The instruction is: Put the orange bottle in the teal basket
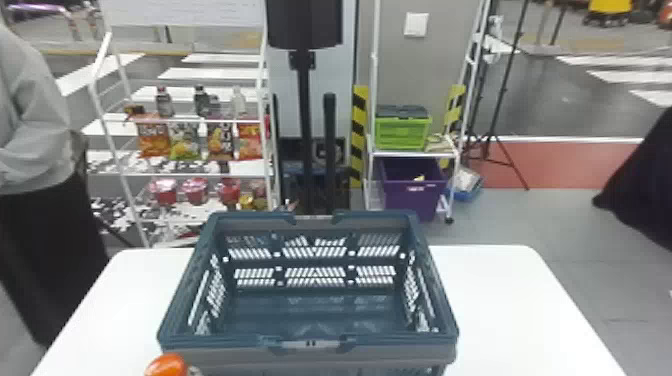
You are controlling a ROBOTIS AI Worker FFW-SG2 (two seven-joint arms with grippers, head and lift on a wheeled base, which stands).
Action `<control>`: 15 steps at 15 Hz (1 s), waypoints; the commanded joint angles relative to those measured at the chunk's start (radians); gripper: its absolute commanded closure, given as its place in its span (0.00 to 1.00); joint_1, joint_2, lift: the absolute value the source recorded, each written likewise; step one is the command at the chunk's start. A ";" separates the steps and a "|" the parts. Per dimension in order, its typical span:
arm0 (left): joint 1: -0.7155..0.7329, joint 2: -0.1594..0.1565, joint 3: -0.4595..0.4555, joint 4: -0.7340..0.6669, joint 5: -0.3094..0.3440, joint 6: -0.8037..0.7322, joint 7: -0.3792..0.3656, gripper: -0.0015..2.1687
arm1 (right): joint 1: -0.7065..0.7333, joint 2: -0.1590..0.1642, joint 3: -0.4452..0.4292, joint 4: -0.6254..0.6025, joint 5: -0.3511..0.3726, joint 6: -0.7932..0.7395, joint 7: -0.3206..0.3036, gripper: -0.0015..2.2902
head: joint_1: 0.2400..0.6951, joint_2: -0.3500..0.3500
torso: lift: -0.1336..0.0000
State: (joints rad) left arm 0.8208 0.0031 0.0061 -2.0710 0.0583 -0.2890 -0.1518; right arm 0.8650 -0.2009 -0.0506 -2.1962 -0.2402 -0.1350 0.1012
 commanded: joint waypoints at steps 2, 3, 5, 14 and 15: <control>-0.002 -0.006 0.000 -0.006 0.000 0.000 0.000 0.30 | 0.000 0.000 0.000 -0.004 0.002 0.006 0.000 0.05 | 0.57 0.50 | 1.00; -0.002 -0.006 0.000 -0.008 0.000 0.000 -0.002 0.30 | 0.000 0.000 0.000 -0.004 0.002 0.009 0.000 0.05 | 0.57 0.50 | 1.00; -0.003 -0.006 0.000 -0.009 0.000 0.003 0.000 0.30 | 0.000 0.000 0.000 -0.002 0.002 0.009 0.000 0.05 | 0.57 0.50 | 1.00; 0.012 -0.006 0.005 -0.101 0.002 0.015 0.000 0.30 | -0.008 0.000 0.000 0.012 0.002 0.015 0.000 0.05 | 0.57 0.50 | 1.00; 0.012 -0.006 0.008 -0.129 0.002 0.025 -0.002 0.30 | -0.008 0.001 -0.002 0.013 0.002 0.015 0.000 0.05 | 0.57 0.50 | 1.00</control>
State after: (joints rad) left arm 0.8319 0.0031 0.0105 -2.1626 0.0597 -0.2758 -0.1520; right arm 0.8580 -0.2009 -0.0509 -2.1855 -0.2384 -0.1203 0.1012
